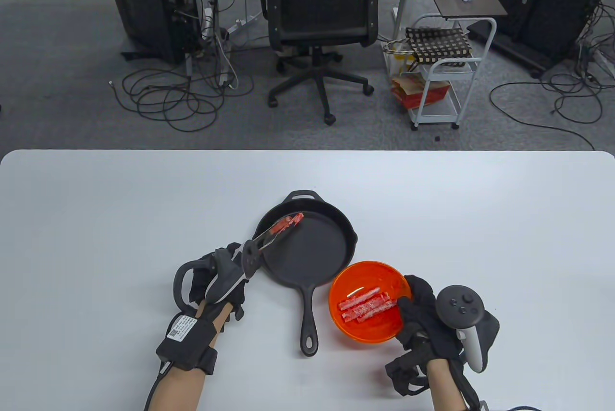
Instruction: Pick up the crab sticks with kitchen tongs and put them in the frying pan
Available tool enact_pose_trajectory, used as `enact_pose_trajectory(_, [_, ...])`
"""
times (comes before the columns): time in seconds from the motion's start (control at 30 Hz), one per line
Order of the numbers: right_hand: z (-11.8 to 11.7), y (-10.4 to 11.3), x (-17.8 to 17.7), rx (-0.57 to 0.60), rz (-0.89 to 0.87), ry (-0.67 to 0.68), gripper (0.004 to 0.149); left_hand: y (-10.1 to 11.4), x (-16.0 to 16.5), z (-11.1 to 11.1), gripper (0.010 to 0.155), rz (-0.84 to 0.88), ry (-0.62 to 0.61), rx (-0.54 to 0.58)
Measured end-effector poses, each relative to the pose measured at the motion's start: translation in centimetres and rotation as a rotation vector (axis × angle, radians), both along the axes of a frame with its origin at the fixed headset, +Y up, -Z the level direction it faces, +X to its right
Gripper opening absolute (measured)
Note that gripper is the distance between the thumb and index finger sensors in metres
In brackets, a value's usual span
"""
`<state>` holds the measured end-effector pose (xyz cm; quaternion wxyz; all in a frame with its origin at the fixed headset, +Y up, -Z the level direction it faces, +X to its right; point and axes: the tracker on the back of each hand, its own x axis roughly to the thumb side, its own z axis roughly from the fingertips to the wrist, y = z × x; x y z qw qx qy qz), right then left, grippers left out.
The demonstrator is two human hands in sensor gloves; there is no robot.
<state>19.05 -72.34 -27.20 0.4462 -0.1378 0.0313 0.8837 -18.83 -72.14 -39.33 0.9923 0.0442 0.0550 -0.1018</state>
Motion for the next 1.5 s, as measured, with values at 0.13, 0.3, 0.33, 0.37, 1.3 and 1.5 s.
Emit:
enact_pose_trajectory(0.13, [0.0, 0.0, 0.0, 0.000, -0.001, 0.001, 0.055, -0.4, 0.0, -0.3, 0.075, -0.028, 0.005, -0.013])
enact_pose_trajectory(0.3, [0.0, 0.1, 0.3, 0.003, -0.018, -0.006, 0.055, -0.8, -0.3, -0.2, 0.075, 0.001, 0.015, -0.024])
enact_pose_trajectory(0.33, [0.0, 0.1, 0.3, 0.003, -0.019, -0.007, 0.055, -0.9, -0.3, -0.2, 0.076, 0.000, 0.016, -0.024])
enact_pose_trajectory(0.37, [0.0, 0.0, 0.3, 0.003, -0.017, -0.008, 0.055, -0.8, -0.3, -0.1, 0.076, 0.000, 0.016, -0.024])
enact_pose_trajectory(1.3, [-0.1, -0.1, 0.1, 0.001, 0.020, 0.001, 0.055, 4.4, 4.1, 12.3, 0.078, 0.253, -0.374, 0.068])
enact_pose_trajectory(1.5, [-0.1, -0.1, 0.1, 0.011, 0.031, 0.004, 0.054, 4.1, 4.7, 12.4, 0.078, 0.245, -0.402, -0.004])
